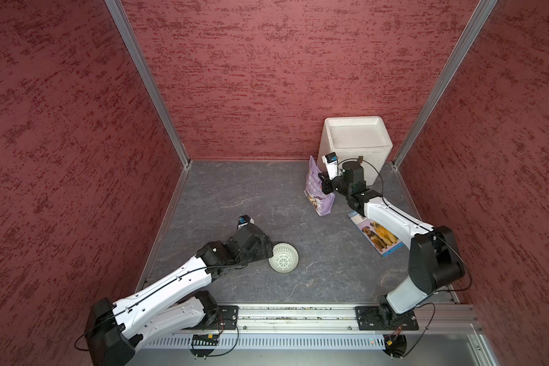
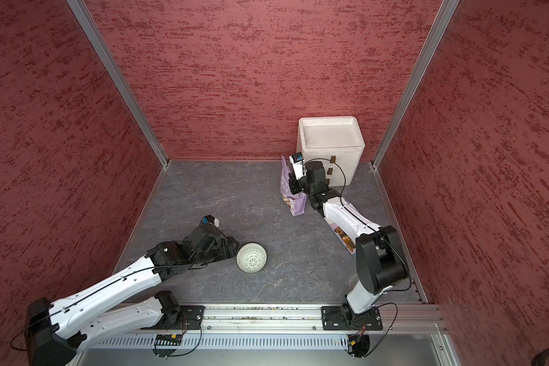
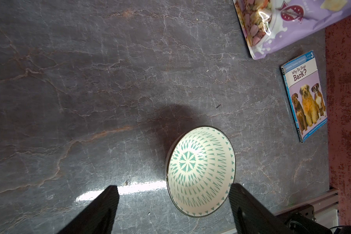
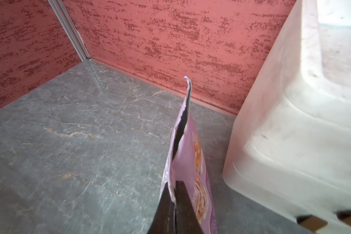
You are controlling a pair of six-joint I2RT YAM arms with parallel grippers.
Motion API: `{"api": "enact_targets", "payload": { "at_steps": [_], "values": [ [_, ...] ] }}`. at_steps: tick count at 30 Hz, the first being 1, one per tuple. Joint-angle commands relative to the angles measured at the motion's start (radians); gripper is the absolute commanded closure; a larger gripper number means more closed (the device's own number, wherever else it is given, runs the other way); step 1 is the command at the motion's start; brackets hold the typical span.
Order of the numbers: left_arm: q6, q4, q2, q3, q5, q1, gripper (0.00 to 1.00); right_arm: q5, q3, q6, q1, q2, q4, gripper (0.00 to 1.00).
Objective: Pour the oats into the breakfast bowl
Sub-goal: Pick up the oats bag from the center of the board, then place the oats bag at the center of the board.
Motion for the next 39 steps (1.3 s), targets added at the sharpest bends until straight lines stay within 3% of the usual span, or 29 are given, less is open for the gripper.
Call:
{"api": "enact_targets", "payload": {
  "at_steps": [1, 16, 24, 29, 39],
  "values": [
    [-0.003, 0.024, -0.016, 0.010, -0.011, 0.008, 0.10, 0.043, -0.006, 0.077, 0.032, -0.147, -0.029, 1.00],
    [-0.040, 0.230, 0.004, 0.039, 0.103, -0.018, 0.16, 0.311, -0.366, 0.319, 0.251, -0.718, -0.368, 1.00],
    [-0.089, 0.322, 0.042, 0.065, 0.086, -0.119, 0.17, 0.458, -0.454, 0.483, 0.482, -0.752, -0.478, 1.00],
    [-0.150, 0.448, 0.058, 0.064, 0.068, -0.183, 0.22, 0.457, -0.511, 0.595, 0.561, -0.788, -0.449, 1.00],
    [-0.130, 0.658, 0.188, 0.165, 0.018, -0.269, 0.37, 0.487, -0.536, 0.689, 0.594, -0.755, -0.470, 0.97]
  ]
}}
